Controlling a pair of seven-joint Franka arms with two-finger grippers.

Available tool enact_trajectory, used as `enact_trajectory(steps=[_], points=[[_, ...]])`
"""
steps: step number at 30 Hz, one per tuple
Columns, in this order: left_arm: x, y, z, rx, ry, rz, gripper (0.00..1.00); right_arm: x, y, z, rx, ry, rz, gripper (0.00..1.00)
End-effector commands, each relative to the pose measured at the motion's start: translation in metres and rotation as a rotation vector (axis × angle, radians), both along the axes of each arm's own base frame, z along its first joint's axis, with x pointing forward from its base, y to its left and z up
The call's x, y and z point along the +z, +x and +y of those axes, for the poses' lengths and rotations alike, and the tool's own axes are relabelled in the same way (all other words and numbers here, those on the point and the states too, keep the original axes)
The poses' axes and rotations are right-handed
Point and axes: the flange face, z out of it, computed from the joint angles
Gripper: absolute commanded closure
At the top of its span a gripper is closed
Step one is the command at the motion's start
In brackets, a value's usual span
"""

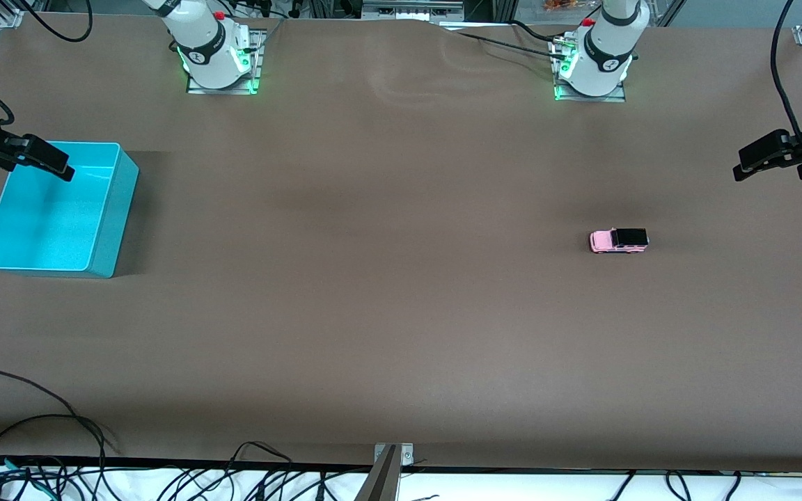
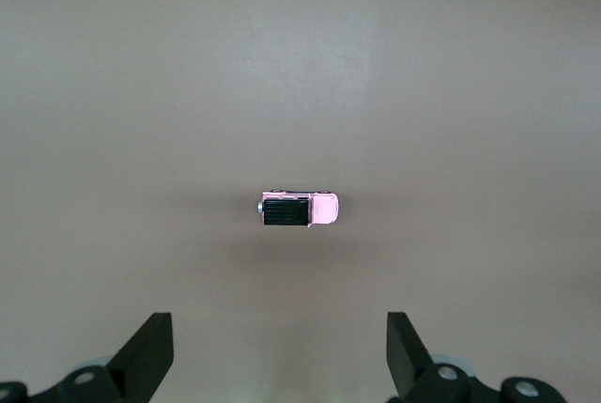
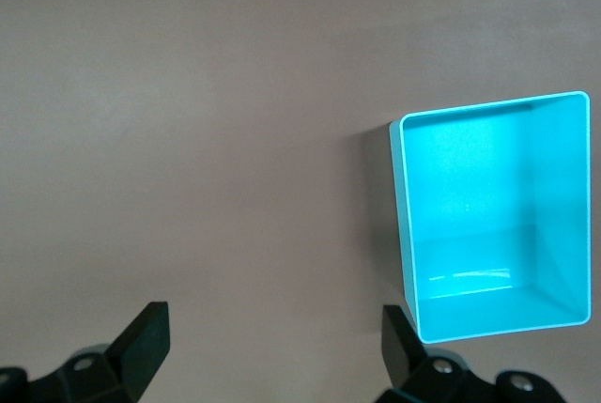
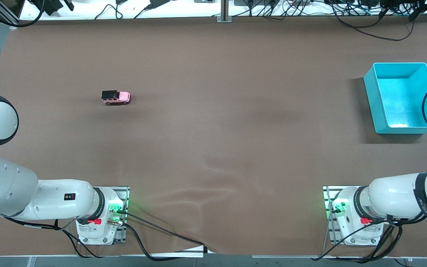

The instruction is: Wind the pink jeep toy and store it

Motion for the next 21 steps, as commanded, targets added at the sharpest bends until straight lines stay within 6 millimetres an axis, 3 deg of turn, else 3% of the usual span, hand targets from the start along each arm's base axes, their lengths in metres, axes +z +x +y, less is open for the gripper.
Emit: enact_trajectory(steps=[1,21], points=[[0.0078,-0.0014,0.0014,-0.013,-0.003,-0.003,0.00,0.0012,0.0053,0.0053,0.015,-0.012,0.006,0.00],[0.0070,-0.0009,0.0014,-0.017,-0.003,-0.002,0.00,-0.0021,0.0058,0.0090,0.035,-0.009,0.018,0.00]])
